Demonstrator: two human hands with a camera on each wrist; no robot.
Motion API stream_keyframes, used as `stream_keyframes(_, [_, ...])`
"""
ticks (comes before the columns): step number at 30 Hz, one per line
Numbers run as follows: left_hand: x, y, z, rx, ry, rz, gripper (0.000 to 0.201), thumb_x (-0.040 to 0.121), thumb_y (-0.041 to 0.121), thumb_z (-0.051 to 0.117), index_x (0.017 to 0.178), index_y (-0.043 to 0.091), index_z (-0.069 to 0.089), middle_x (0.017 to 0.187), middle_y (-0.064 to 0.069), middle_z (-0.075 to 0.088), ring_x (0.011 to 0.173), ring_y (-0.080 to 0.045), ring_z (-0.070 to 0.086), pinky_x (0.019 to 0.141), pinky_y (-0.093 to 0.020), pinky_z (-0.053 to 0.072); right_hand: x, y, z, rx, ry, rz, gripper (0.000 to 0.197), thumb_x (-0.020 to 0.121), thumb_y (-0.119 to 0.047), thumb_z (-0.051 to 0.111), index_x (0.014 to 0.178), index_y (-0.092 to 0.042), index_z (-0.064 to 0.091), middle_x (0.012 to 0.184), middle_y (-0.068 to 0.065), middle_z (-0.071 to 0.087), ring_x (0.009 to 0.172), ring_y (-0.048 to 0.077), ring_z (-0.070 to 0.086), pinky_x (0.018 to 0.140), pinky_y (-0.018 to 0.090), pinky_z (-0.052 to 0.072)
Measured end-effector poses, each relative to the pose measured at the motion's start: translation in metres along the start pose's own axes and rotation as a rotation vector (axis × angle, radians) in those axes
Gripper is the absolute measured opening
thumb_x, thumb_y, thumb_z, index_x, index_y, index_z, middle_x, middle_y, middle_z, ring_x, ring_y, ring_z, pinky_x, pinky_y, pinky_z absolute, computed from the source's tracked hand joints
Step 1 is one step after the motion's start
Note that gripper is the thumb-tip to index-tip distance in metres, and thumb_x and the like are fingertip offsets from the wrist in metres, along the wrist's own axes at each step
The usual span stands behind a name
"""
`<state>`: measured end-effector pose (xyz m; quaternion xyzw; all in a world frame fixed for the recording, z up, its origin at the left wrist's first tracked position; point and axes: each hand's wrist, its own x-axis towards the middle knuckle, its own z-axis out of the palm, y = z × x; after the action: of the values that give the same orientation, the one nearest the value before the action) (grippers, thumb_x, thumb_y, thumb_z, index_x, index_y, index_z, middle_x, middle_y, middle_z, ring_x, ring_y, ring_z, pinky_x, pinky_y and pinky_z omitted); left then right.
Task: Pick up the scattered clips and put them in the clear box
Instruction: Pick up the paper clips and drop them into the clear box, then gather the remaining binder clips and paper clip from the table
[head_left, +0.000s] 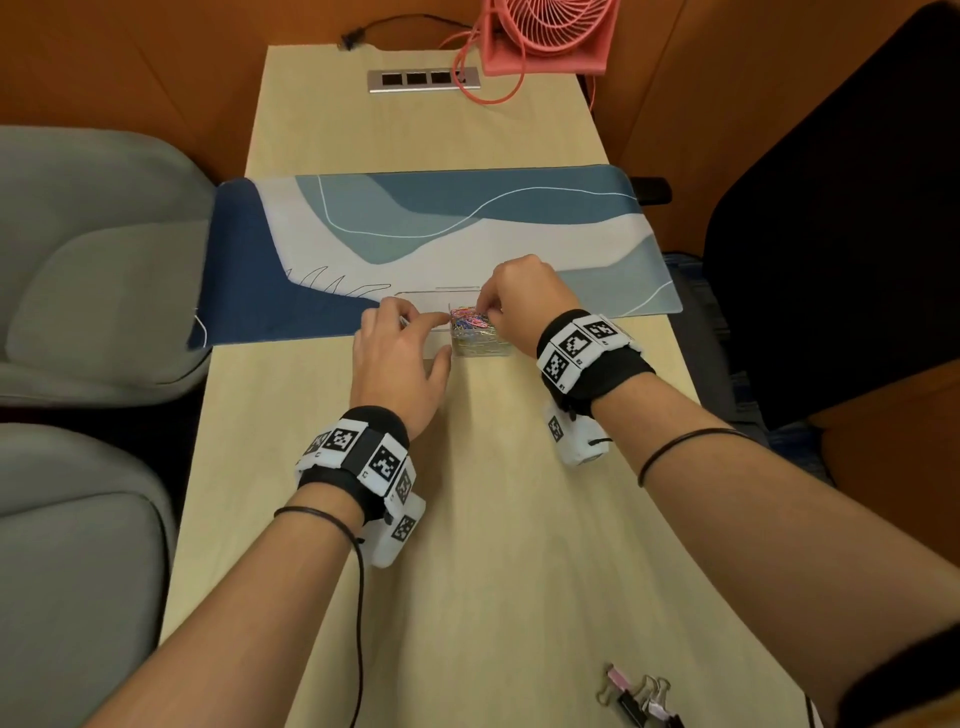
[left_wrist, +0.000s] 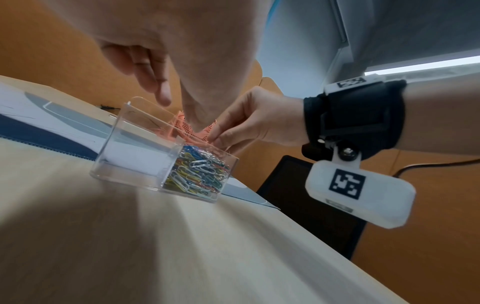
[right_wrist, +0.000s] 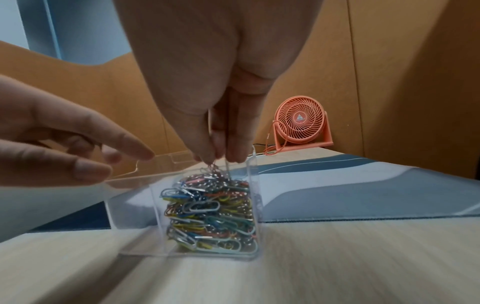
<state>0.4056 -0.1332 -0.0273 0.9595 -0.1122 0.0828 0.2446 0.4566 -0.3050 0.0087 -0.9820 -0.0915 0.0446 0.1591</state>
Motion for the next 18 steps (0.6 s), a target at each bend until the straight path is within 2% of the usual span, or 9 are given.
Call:
stream_keyframes(2, [-0.004,0.001,0.000,-0.021,-0.004,0.009,0.034,0.087,0.026,0.064,0.121,0.023,0.065,0.112,-0.004,0.049,0.105,-0.024,0.042,0.092,-0.032,0.034,-0.003,-0.001,0.001,0.014,-0.016,-0.005,0.027,0.083,-0.009,0.056,0.093,-0.020,0.077,0.092,0.005,0.073,0.086,0.025,0.066,0.082,0.033,0.055])
stream_keyframes(6, [-0.011,0.001,0.000,-0.017,-0.046,0.009,0.036,0.086,0.025,0.064,0.122,0.024,0.064,0.114,-0.003,0.048,0.107,-0.022,0.041,0.093,-0.033,0.035,-0.007,-0.002,0.001,0.138,-0.017,-0.008,0.024,0.082,-0.014,0.057,0.092,-0.021,0.078,0.085,-0.001,0.075,0.080,0.016,0.065,0.085,0.029,0.054])
stream_keyframes(11, [-0.014,0.002,-0.001,-0.037,-0.060,0.028,0.036,0.086,0.022,0.064,0.122,0.025,0.063,0.113,-0.003,0.048,0.106,-0.022,0.041,0.090,-0.030,0.032,-0.003,-0.004,0.001,0.065,-0.078,-0.007,0.033,0.083,-0.005,0.053,0.102,-0.020,0.075,0.098,0.003,0.073,0.088,0.021,0.067,0.086,0.031,0.055])
stream_keyframes(15, [-0.019,0.008,-0.005,-0.030,-0.066,0.030,0.038,0.084,0.020,0.065,0.121,0.023,0.063,0.113,-0.003,0.048,0.106,-0.023,0.041,0.092,-0.034,0.035,-0.019,-0.002,-0.009,0.115,-0.013,0.010,0.031,0.082,-0.011,0.057,0.105,-0.024,0.073,0.105,-0.002,0.072,0.096,0.017,0.063,0.086,0.023,0.047])
stream_keyframes(16, [-0.022,0.010,-0.006,-0.040,-0.075,0.026,0.038,0.081,0.016,0.065,0.118,0.023,0.064,0.113,-0.003,0.048,0.106,-0.022,0.042,0.092,-0.034,0.036,-0.028,0.000,-0.014,0.150,0.015,0.019,0.030,0.082,-0.012,0.059,0.105,-0.024,0.073,0.105,-0.003,0.072,0.097,0.016,0.063,0.088,0.023,0.045])
stream_keyframes(18, [-0.033,0.020,-0.009,-0.112,-0.110,0.037,0.035,0.072,0.004,0.063,0.102,0.022,0.067,0.109,-0.002,0.050,0.104,-0.021,0.043,0.093,-0.033,0.037,-0.055,0.007,-0.027,0.219,0.047,0.043,0.028,0.084,-0.011,0.060,0.105,-0.021,0.074,0.104,-0.002,0.072,0.096,0.015,0.064,0.088,0.020,0.044])
